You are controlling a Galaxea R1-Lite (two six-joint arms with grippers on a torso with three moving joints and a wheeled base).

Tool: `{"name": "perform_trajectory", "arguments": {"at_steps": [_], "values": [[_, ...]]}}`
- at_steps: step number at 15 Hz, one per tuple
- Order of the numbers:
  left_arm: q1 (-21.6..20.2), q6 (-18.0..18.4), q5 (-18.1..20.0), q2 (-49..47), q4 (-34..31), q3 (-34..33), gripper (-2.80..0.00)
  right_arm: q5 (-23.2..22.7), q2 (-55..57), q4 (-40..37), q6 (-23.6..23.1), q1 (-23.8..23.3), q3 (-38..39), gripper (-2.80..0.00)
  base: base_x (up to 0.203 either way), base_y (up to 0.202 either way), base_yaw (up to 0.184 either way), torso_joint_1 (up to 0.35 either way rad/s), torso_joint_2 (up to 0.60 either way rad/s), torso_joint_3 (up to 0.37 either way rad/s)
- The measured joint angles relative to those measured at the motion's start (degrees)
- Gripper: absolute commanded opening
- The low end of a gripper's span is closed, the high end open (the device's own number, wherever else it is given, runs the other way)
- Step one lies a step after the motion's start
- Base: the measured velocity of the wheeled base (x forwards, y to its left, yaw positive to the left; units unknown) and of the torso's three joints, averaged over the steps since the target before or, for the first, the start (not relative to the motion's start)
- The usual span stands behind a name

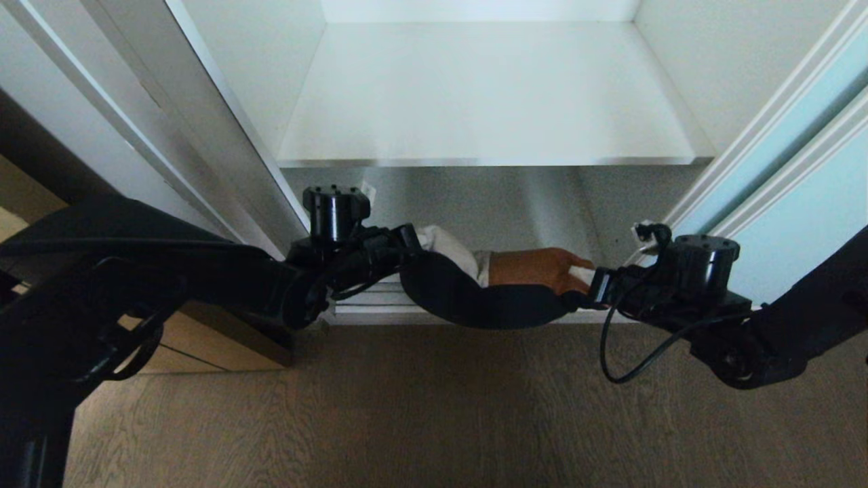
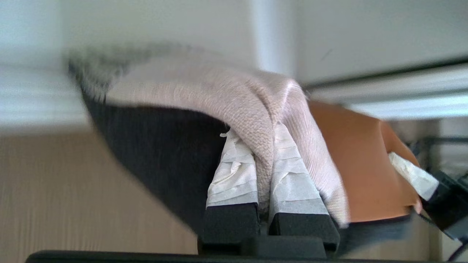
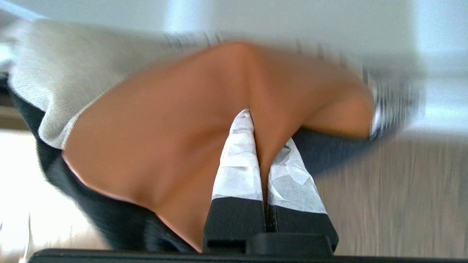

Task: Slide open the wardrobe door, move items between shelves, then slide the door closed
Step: Place the pillow on the lower shelf

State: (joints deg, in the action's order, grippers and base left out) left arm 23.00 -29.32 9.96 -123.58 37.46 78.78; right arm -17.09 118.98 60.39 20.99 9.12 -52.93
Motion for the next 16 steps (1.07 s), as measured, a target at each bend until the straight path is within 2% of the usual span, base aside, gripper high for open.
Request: {"name": "perform_trajectory", "arguments": {"at_steps": [3, 6, 9, 11, 13, 16], "values": [[0.00, 2.26, 0.04, 3.01, 0.24, 4.26, -2.80, -0.66, -5.62, 0.30, -0.10, 0.00, -2.64, -2.80, 0.000, 0.000, 0.000, 0.000, 0.00, 0.000], [0.00, 5.04, 0.10, 3.08, 2.02, 4.11, -2.80, -2.19, -6.99, 0.56, -0.22, 0.00, -3.62, -2.80, 0.000, 0.000, 0.000, 0.000, 0.00, 0.000], [-0.16, 6.09, 0.12, -3.06, 4.54, 2.51, -2.80, -2.11, -1.24, 0.57, -0.55, -0.16, -4.25, -2.80, 0.000, 0.000, 0.000, 0.000, 0.00, 0.000], [-0.76, 6.93, 0.18, -9.73, 3.47, 2.98, -2.80, -1.59, 6.15, -0.17, -0.66, -0.48, -6.54, -2.80, 0.000, 0.000, 0.000, 0.000, 0.00, 0.000], [-1.79, 8.47, -0.81, -17.51, -1.34, 7.36, -2.80, 1.49, 15.70, -1.79, -2.45, -0.63, -10.98, -2.80, 0.000, 0.000, 0.000, 0.000, 0.00, 0.000], [-3.02, 9.18, -5.19, -25.40, -10.45, 15.60, -2.80, 11.02, 26.77, -4.76, -8.92, -0.80, -17.23, -2.80, 0.000, 0.000, 0.000, 0.000, 0.00, 0.000]]}}
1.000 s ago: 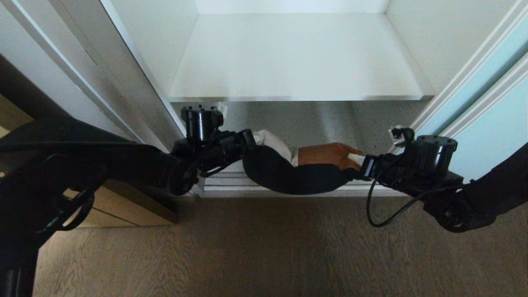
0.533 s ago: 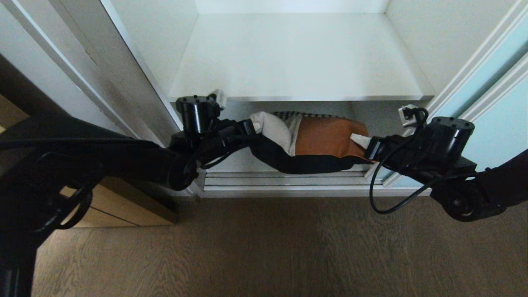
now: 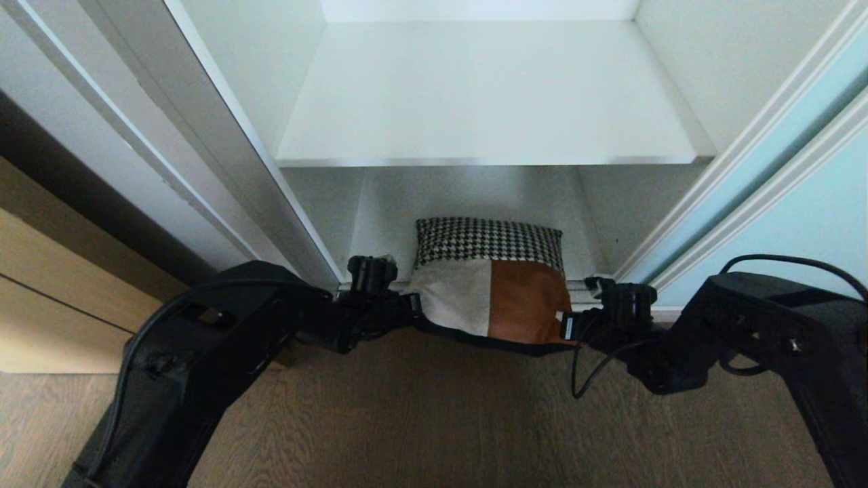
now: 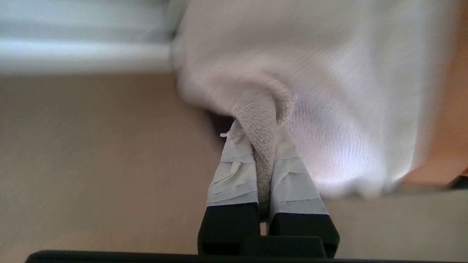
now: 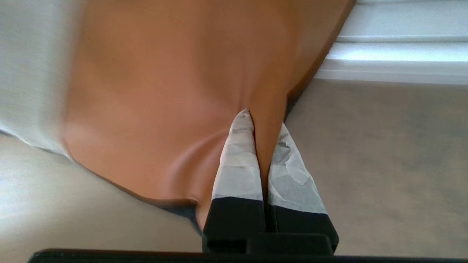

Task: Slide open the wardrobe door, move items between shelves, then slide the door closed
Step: Place the pillow on the lower shelf

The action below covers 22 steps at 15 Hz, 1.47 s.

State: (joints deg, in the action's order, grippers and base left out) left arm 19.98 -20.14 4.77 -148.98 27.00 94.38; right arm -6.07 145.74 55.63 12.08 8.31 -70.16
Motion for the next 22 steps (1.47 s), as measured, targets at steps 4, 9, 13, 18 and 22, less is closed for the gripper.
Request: {"name": "perform_trajectory", "arguments": {"at_steps": [4, 9, 13, 18, 22], "values": [[-1.01, -0.60, 0.89, -2.38, -9.67, 3.62, -2.80, 2.09, 3.65, -7.69, -1.37, 0.15, -3.44, -2.80, 0.000, 0.000, 0.000, 0.000, 0.00, 0.000], [-3.02, -6.10, 6.31, -2.78, -27.51, 14.48, -2.80, -0.97, 3.61, -26.83, -1.14, -0.44, -14.11, -2.80, 0.000, 0.000, 0.000, 0.000, 0.00, 0.000], [-3.52, -5.25, 6.61, -3.02, -31.35, 16.71, -2.80, -2.02, 3.95, -38.60, -0.89, -0.82, -24.79, -2.80, 0.000, 0.000, 0.000, 0.000, 0.00, 0.000], [-4.19, -2.43, 4.46, -3.58, -31.57, 16.86, -2.80, -2.44, 6.42, -42.59, -0.25, -0.46, -36.02, -2.80, 0.000, 0.000, 0.000, 0.000, 0.00, 0.000], [-6.02, -2.86, 1.13, -3.80, -22.36, 16.86, -2.80, -3.54, 8.48, -41.95, -0.51, -0.33, -40.68, -2.80, 0.000, 0.000, 0.000, 0.000, 0.00, 0.000]]}}
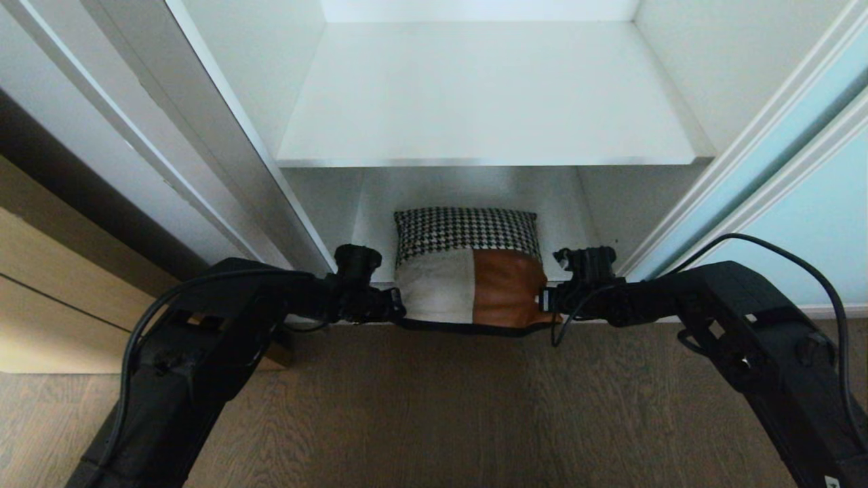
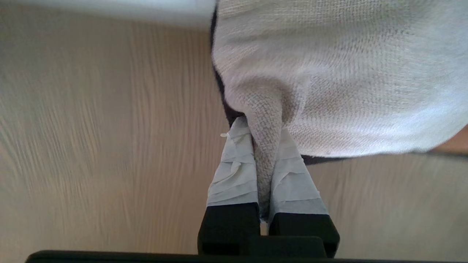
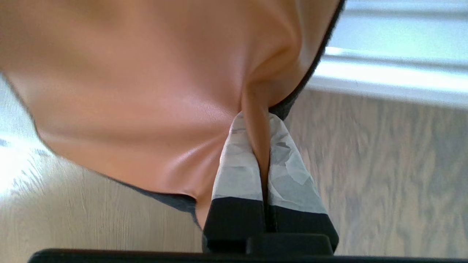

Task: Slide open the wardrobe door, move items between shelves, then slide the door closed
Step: Place the pillow on the lower shelf

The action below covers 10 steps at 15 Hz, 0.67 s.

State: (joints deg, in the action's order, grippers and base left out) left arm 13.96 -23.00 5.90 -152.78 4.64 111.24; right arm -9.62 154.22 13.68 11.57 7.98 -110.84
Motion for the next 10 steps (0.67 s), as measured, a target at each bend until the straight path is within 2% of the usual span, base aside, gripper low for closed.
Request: {"name": "perform_trajectory", "arguments": {"at_steps": [3, 6, 8, 10], "values": [[-0.80, 0.10, -0.50, -0.36, 6.66, 0.04, -2.80, -0.09, 0.46, 4.45, -0.57, -0.09, -0.31, -2.80, 0.000, 0.000, 0.000, 0.000, 0.00, 0.000], [-0.93, 1.25, -1.73, -0.92, 10.00, 0.04, -2.80, -0.03, 0.40, 4.89, -2.09, -0.44, -0.42, -2.80, 0.000, 0.000, 0.000, 0.000, 0.00, 0.000], [-0.93, 4.76, -2.49, -1.69, 11.22, 0.00, -2.80, 0.14, 0.54, 6.82, -4.43, -0.50, -0.42, -2.80, 0.000, 0.000, 0.000, 0.000, 0.00, 0.000], [-0.93, 7.10, -3.83, -2.94, 12.96, 0.00, -2.80, 0.41, 1.09, 8.48, -4.63, -0.50, -0.42, -2.80, 0.000, 0.000, 0.000, 0.000, 0.00, 0.000]]}}
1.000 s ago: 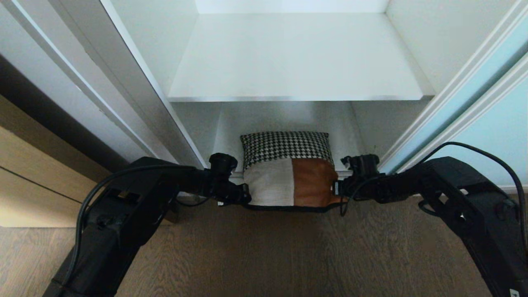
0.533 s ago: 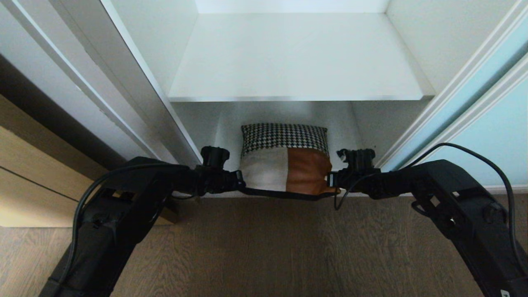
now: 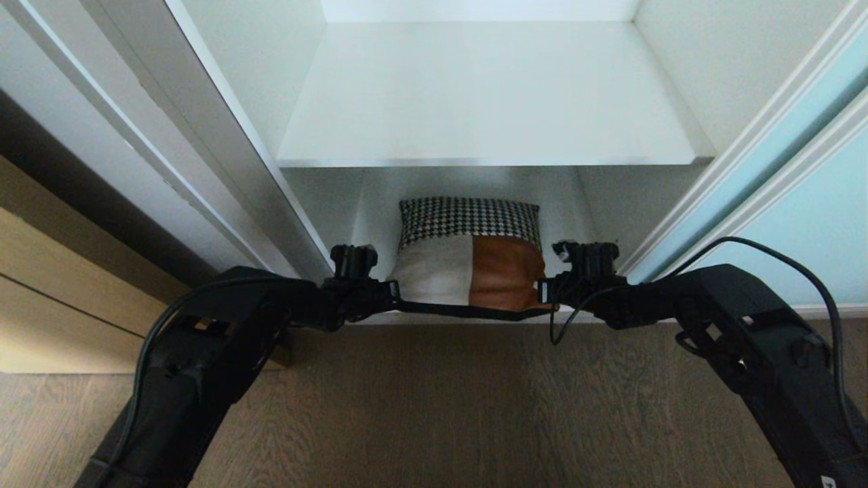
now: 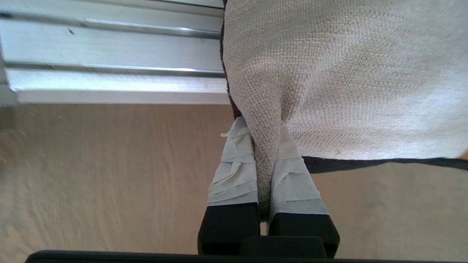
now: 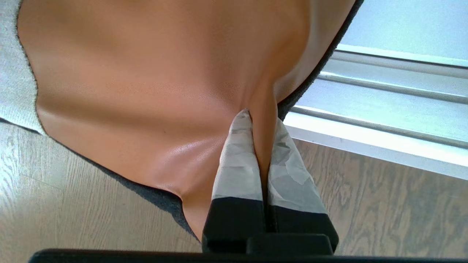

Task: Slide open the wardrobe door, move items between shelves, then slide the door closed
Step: Place the pillow on the lower shelf

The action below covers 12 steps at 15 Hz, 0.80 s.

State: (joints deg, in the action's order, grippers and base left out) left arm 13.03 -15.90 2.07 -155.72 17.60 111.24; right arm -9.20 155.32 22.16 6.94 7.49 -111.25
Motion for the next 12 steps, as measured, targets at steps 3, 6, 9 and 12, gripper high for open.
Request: {"name": "perform_trajectory", "arguments": {"at_steps": [3, 6, 9, 12], "values": [[0.00, 0.15, -0.84, -0.93, 0.18, 0.01, 0.00, -0.36, 0.68, 0.10, -0.05, 0.01, -0.02, -2.80, 0.000, 0.000, 0.000, 0.000, 0.00, 0.000], [-0.19, 0.05, -0.84, -1.35, 0.42, 0.01, 0.00, -0.22, 1.08, 0.03, 0.04, 0.05, -0.11, -2.80, 0.000, 0.000, 0.000, 0.000, 0.00, 0.000], [-0.09, -0.50, -2.07, -1.00, 2.49, -0.10, 0.00, -1.74, 1.25, -0.06, 0.53, 0.43, -0.11, -2.80, 0.000, 0.000, 0.000, 0.000, 0.00, 0.000], [0.35, -2.84, -0.71, 2.57, 2.17, -4.68, -1.35, -2.28, 1.52, 0.03, 0.72, 0.59, -0.11, -2.80, 0.000, 0.000, 0.000, 0.000, 0.00, 0.000]]}}
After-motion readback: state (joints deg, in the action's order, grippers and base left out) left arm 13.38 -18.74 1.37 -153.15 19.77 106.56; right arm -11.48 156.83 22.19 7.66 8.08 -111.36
